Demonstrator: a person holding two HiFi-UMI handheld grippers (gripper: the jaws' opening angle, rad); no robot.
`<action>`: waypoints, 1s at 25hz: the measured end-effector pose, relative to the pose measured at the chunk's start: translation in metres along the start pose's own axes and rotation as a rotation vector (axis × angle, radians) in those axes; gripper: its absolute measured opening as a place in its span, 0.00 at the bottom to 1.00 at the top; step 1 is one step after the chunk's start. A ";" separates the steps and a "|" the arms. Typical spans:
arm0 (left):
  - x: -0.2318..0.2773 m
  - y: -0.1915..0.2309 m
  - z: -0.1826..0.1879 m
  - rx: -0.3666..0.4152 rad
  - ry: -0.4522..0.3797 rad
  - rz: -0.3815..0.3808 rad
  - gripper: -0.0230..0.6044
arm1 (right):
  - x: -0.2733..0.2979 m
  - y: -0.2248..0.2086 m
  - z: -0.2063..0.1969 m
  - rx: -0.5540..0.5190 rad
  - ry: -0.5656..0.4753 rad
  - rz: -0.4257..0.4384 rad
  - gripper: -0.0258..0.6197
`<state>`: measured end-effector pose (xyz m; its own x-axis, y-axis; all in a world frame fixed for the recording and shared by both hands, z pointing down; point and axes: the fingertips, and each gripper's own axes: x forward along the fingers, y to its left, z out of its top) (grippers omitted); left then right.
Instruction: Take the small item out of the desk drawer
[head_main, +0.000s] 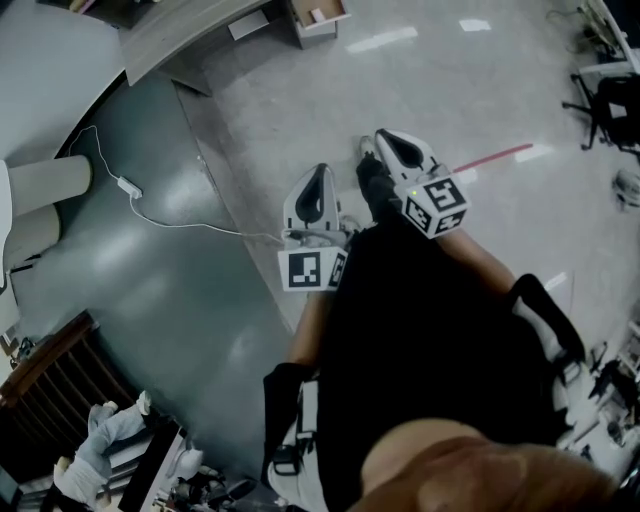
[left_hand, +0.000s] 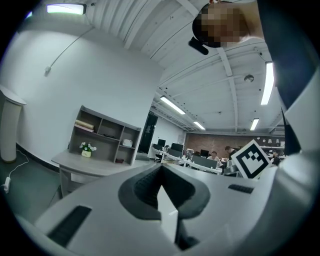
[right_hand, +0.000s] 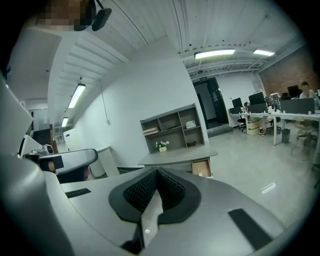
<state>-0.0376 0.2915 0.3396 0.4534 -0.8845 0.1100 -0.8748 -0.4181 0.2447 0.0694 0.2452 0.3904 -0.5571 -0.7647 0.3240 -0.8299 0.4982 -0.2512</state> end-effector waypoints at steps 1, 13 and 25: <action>0.015 0.005 0.003 -0.002 0.001 0.006 0.03 | 0.012 -0.009 0.006 -0.001 0.002 0.004 0.04; 0.186 0.047 0.034 -0.006 0.020 0.073 0.03 | 0.139 -0.128 0.069 -0.030 0.054 0.060 0.04; 0.281 0.084 0.048 -0.047 0.025 0.107 0.03 | 0.246 -0.205 0.089 -0.014 0.099 0.039 0.04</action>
<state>0.0086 -0.0020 0.3451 0.3624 -0.9179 0.1616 -0.9098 -0.3108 0.2751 0.1047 -0.0816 0.4405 -0.5886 -0.7009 0.4030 -0.8076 0.5328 -0.2528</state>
